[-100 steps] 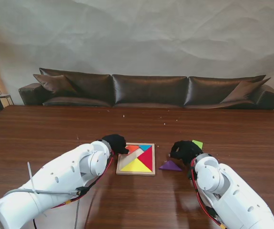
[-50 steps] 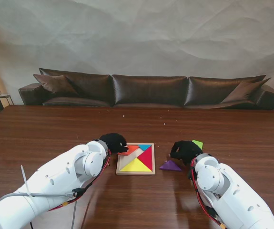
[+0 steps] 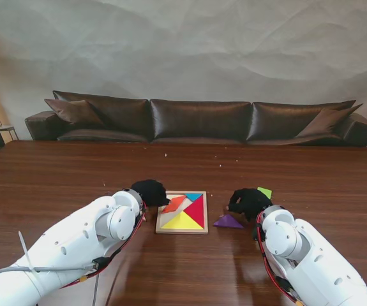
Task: Assemble the tangram pieces into a square
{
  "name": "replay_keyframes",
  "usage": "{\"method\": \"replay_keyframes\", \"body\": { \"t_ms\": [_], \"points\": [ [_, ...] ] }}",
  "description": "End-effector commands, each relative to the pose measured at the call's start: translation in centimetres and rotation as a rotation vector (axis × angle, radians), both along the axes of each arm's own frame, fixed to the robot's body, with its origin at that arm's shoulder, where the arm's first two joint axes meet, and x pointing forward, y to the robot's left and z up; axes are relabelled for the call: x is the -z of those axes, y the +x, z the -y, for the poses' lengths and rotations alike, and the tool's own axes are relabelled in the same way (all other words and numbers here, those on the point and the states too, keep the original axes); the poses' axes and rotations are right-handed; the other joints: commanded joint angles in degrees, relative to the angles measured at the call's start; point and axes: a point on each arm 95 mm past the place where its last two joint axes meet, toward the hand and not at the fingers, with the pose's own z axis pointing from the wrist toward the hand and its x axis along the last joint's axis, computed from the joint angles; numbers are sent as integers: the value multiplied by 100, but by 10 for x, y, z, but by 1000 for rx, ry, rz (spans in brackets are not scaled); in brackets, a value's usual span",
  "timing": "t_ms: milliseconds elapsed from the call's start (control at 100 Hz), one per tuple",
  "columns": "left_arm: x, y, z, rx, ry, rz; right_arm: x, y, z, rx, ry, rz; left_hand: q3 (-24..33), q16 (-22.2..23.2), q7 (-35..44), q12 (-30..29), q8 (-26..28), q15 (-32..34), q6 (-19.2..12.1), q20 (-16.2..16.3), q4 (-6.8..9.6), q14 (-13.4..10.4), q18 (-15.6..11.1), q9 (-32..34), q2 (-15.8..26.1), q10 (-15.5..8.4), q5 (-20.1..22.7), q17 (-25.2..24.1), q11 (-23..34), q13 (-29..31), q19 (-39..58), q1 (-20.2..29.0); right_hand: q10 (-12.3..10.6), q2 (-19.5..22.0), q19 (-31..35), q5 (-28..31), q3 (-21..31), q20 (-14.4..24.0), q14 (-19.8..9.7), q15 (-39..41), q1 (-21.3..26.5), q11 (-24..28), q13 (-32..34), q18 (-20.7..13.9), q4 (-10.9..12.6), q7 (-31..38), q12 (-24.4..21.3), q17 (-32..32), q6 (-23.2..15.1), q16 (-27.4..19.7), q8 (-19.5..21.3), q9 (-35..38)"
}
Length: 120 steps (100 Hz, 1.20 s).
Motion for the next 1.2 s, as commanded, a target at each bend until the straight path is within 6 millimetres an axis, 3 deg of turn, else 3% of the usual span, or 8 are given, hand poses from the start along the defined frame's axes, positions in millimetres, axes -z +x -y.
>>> {"method": "replay_keyframes", "body": {
  "t_ms": [0,310,630,830,1190],
  "points": [
    [-1,-2,2,9,4,-24,1,-4,-4,-13,-1,-14,-60,-34,18,-25,49,55,-18,-73,248,-19,3,68,204,19,161,12,86,147,125,-172,62,157,140,76,-81,-52,39,9,-119,40,183,-54,58,74,-49,-1,26,46,-27,143],
    [-3,-9,2,40,-22,-56,1,-5,-4,-14,-1,-18,-119,-41,-92,-31,69,6,-95,-108,252,4,15,80,231,30,75,-70,59,102,60,-127,65,160,141,74,-82,-53,43,9,-123,41,182,-54,58,70,-49,-1,12,47,-27,141],
    [-6,0,9,50,-41,-32,0,-6,-4,-15,-1,-19,-263,18,-1123,-17,-631,-31,-475,-77,260,108,56,23,283,92,-1235,-196,0,-7,-28,-86,61,160,140,82,-84,-53,43,9,-121,44,180,-54,59,75,-49,-5,23,47,-25,150],
    [2,7,15,44,-51,-62,0,-7,-3,-14,1,-19,-363,52,-1257,13,-930,15,-617,-25,271,129,50,-30,328,129,-1630,-239,-6,-37,-30,-61,62,168,143,87,-86,-52,55,13,-124,43,183,-54,59,73,-49,-6,23,48,-25,153],
    [11,14,19,30,-53,-95,0,-7,-3,-12,3,-19,-432,85,-1092,133,-1084,148,-607,85,288,101,25,8,346,106,-1465,-201,150,21,23,-18,60,174,147,89,-83,-52,55,16,-128,41,189,-50,60,72,-48,-7,23,47,-25,162]
  ]
}}
